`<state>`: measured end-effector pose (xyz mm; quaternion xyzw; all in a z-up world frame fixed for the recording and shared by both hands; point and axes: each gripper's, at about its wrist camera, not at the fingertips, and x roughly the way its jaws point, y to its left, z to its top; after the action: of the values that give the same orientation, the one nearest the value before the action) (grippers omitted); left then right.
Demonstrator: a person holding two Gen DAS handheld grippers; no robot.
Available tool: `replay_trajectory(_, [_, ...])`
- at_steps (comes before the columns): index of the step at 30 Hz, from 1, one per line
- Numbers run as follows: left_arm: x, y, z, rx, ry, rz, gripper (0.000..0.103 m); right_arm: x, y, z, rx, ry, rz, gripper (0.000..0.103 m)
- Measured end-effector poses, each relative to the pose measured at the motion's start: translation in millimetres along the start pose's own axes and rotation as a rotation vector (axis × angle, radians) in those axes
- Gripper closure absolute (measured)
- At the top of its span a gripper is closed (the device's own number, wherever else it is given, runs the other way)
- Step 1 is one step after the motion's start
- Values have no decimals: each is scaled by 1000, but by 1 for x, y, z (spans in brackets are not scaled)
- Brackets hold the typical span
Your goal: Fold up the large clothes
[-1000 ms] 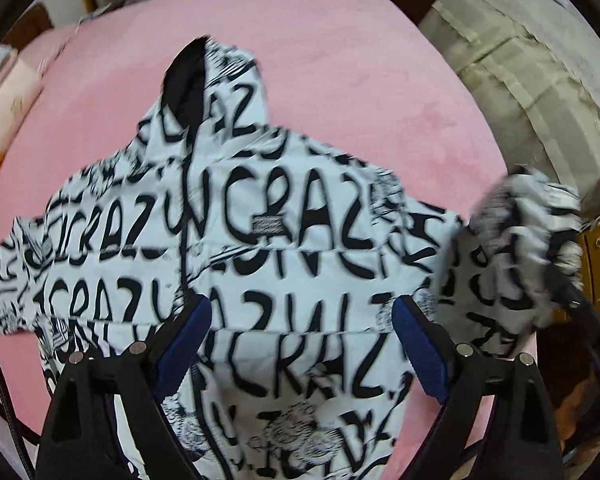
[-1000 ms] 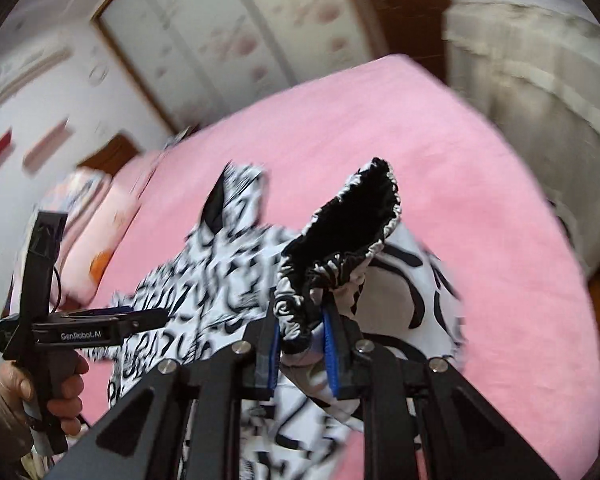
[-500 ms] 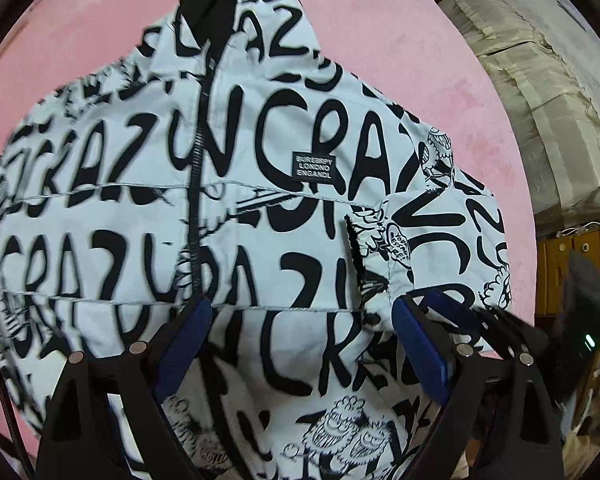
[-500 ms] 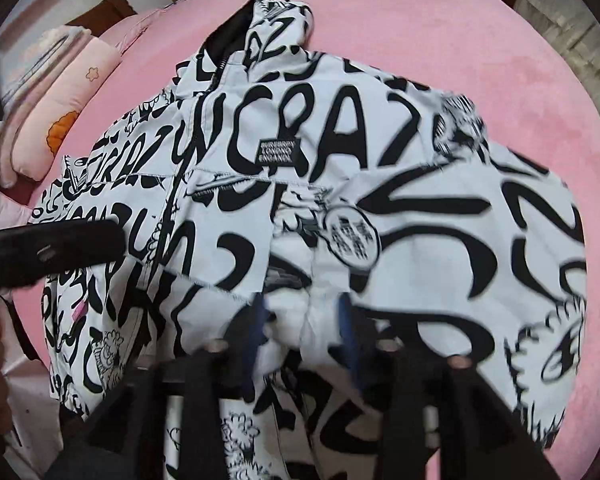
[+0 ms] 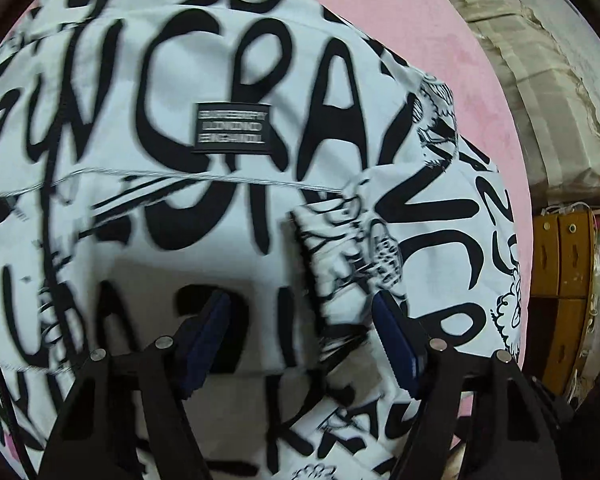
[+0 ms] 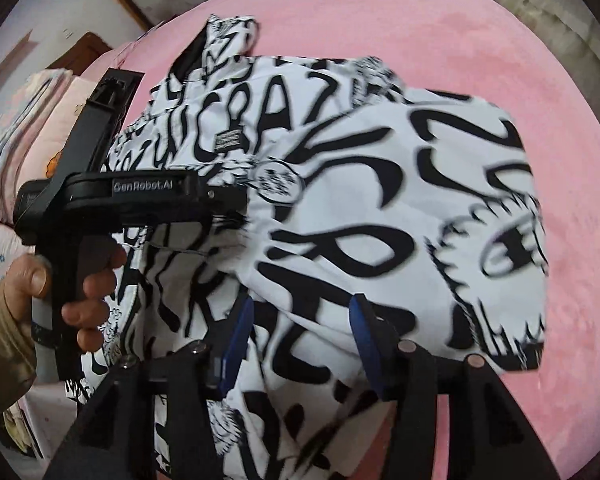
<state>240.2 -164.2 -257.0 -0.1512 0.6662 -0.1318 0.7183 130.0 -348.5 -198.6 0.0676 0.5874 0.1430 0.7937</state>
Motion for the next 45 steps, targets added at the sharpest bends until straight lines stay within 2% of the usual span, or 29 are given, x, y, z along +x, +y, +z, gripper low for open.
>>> replay_trajectory(4, [18, -23, 3, 27, 20, 1, 37, -1, -16, -10, 48, 6, 4, 53])
replay_trajectory(6, [26, -31, 4, 40, 25, 32, 40, -4, -20, -12, 59, 1, 3, 53])
replay_trajectory(7, [29, -36, 4, 50, 24, 57, 45, -6, -21, -13, 62, -1, 4, 53])
replay_trajectory(8, [33, -43, 4, 71, 24, 87, 61, -8, -23, -14, 67, -5, 3, 53])
replay_trajectory(9, [35, -49, 5, 89, 26, 117, 83, -9, -24, -15, 71, -7, 3, 53])
replay_trajectory(10, [35, -54, 6, 100, 27, 120, 91, -11, -25, -15, 75, -8, 3, 53])
replay_trajectory(12, [26, -65, 8, 105, 1, 130, 94, -15, -28, -16, 88, -10, -3, 53])
replay_trajectory(15, [-9, -83, 11, 131, -82, 133, 95, -23, -33, -18, 103, -19, -10, 53])
replay_trajectory(19, [-87, -104, 13, 157, -242, 70, 95, -33, -41, -26, 125, -24, -21, 53])
replay_trajectory(21, [-119, -103, 12, 174, -307, 64, 95, -35, -45, -28, 127, -23, -41, 53])
replay_trajectory(24, [-167, -97, 15, 202, -410, 105, 95, -32, -47, -27, 125, -22, -70, 53])
replay_trajectory(27, [-197, -68, 10, 187, -463, 160, 95, -29, -45, -21, 121, -30, -87, 53])
replay_trajectory(29, [-207, -42, 7, 164, -485, 225, 95, -26, -41, -16, 109, -36, -92, 53])
replay_trajectory(30, [-206, -26, 7, 136, -484, 266, 95, -25, -38, -14, 101, -37, -94, 53])
replay_trajectory(33, [-199, 36, 4, 30, -460, 326, 95, -19, -29, -9, 72, -30, -94, 53])
replay_trajectory(37, [-156, 104, -3, -95, -359, 374, 93, -9, -21, -4, 45, -11, -100, 53])
replay_trajectory(41, [-107, 158, -10, -207, -190, 383, 72, -4, -21, 5, 58, -11, -118, 53])
replay_trajectory(43, [-100, 171, -11, -221, -168, 367, 71, -5, -20, 13, 72, -23, -120, 53])
replay_trajectory(44, [-102, 174, -10, -221, -178, 340, 66, -6, -21, 19, 79, -31, -125, 49])
replay_trajectory(45, [-107, 177, -9, -218, -193, 315, 54, -6, -21, 26, 89, -41, -129, 45])
